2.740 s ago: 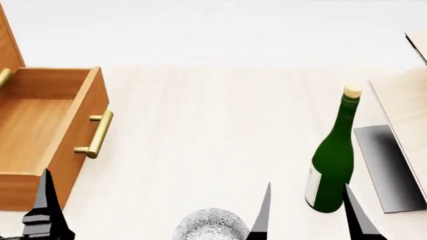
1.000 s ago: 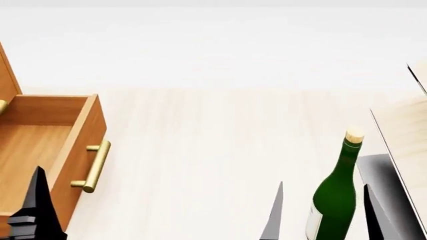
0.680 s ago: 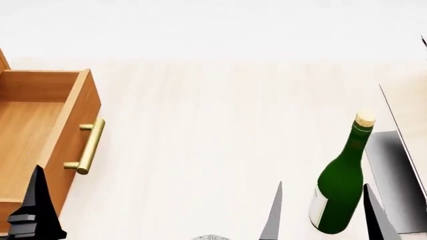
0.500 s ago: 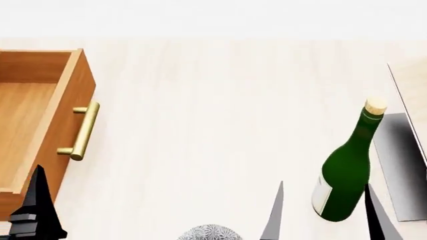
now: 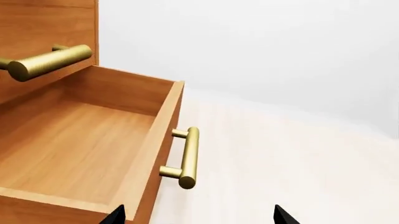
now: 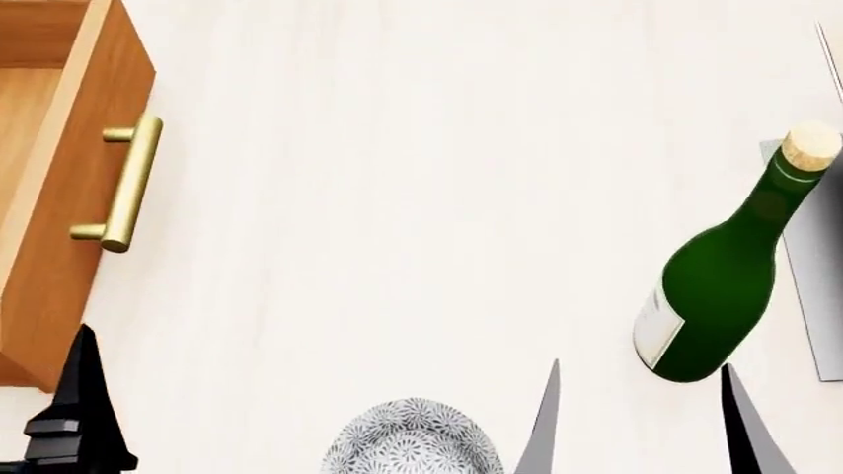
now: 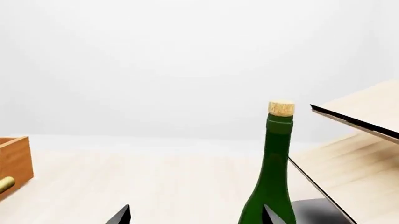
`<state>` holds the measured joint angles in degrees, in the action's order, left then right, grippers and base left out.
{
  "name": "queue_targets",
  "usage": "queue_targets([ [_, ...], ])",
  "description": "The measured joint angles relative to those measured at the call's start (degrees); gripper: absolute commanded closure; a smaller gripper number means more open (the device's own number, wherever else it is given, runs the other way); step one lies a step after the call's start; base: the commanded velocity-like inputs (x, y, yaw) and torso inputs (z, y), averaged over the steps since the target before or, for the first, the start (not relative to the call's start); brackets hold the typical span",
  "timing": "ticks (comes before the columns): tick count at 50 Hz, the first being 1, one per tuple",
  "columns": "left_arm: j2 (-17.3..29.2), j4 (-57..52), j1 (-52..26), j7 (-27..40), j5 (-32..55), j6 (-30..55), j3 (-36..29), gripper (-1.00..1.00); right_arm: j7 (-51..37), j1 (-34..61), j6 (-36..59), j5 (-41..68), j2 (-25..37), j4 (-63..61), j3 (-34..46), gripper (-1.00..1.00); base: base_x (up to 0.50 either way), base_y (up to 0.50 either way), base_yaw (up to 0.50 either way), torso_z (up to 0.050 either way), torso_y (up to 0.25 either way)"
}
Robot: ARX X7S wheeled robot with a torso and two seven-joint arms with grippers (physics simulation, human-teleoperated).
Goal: Put the bowl on top of the cabinet.
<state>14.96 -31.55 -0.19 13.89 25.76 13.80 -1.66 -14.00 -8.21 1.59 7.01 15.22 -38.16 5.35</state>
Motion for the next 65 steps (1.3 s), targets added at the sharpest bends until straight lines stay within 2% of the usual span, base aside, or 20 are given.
queue_targets([
  [7, 3.1, -3.4, -3.9, 1.3, 5.3, 8.6, 0.0, -1.0, -0.2, 0.0, -0.2, 0.0, 0.2, 0.0, 0.1, -1.0, 0.0, 0.0, 0.0, 0.0, 0.0],
  [16, 8.8, -8.7, -13.8, 2.0, 13.1, 21.9, -1.8, -1.0, -0.4, -0.1, -0.5, -0.1, 0.5, 0.1, 0.2, -1.0, 0.0, 0.0, 0.0, 0.0, 0.0],
  [21, 11.7, -9.5, -19.9, 0.3, 15.0, 27.7, -5.5, -1.0, -0.6, -0.1, -0.5, -0.1, 0.6, 0.1, 0.3, -1.0, 0.0, 0.0, 0.0, 0.0, 0.0],
  [30, 15.7, -9.1, -29.7, -6.8, 16.3, 35.7, -15.1, -1.0, -0.8, 0.0, -0.6, -0.2, 0.9, 0.2, 0.6, -1.0, 0.0, 0.0, 0.0, 0.0, 0.0],
  [44, 18.5, -8.0, -40.4, -15.6, 15.0, 43.2, -28.5, -1.0, -1.0, 0.1, -0.7, 0.2, 1.3, 0.3, 0.6, -1.0, 0.0, 0.0, 0.0, 0.0, 0.0],
  [53, 18.9, -5.7, -43.3, -18.8, 13.2, 44.0, -33.7, -1.0, -1.1, 0.1, -0.8, 0.4, 1.6, 0.3, 0.7, -1.0, 0.0, 0.0, 0.0, 0.0, 0.0],
  [65, 18.2, -1.7, -45.3, -20.8, 10.9, 43.3, -37.4, -1.0, -1.3, 0.0, -1.1, 0.1, 1.9, 0.5, 1.2, -1.0, 0.0, 0.0, 0.0, 0.0, 0.0],
])
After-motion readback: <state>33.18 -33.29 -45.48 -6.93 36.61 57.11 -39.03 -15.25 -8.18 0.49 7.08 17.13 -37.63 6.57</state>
